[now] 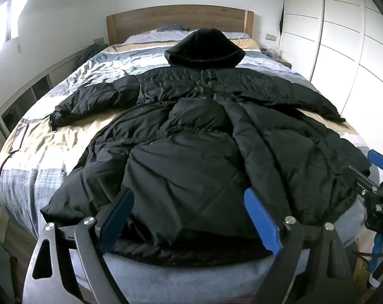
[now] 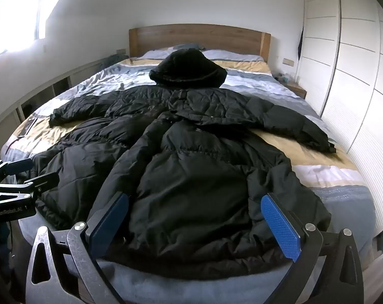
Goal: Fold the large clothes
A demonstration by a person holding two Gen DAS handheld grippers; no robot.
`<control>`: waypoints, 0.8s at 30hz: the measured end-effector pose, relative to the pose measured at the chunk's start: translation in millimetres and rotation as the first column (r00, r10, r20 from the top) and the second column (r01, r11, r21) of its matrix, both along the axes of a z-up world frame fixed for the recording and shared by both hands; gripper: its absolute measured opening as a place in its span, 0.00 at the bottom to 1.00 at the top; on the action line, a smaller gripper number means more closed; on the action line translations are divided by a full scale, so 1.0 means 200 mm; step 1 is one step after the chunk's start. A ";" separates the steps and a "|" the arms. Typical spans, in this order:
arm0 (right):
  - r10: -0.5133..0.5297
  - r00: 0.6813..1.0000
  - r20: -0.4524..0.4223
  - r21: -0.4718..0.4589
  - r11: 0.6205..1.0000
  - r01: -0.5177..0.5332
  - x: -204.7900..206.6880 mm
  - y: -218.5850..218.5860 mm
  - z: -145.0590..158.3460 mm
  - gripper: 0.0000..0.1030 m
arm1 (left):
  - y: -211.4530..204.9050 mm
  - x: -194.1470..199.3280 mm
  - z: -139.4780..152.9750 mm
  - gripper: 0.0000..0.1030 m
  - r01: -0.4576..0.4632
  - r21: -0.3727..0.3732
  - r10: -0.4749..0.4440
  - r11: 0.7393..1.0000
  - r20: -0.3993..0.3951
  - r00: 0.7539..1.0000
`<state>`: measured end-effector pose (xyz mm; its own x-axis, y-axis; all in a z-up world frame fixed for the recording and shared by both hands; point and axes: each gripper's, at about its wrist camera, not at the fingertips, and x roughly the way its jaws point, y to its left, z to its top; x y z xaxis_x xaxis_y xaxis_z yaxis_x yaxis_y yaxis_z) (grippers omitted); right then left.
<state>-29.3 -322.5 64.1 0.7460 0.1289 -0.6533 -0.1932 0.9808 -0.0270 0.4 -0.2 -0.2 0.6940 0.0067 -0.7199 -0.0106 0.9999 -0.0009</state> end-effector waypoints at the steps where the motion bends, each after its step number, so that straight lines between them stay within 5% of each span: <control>1: 0.000 1.000 0.004 0.000 1.000 0.000 0.00 0.00 0.00 1.00 | 0.00 0.00 0.00 0.87 0.000 0.001 0.000 1.000 -0.001 1.000; 24: -0.003 1.000 -0.005 -0.010 1.000 0.003 -0.01 -0.03 0.00 1.00 | -0.03 0.00 0.00 0.87 0.002 -0.002 -0.002 1.000 0.005 1.000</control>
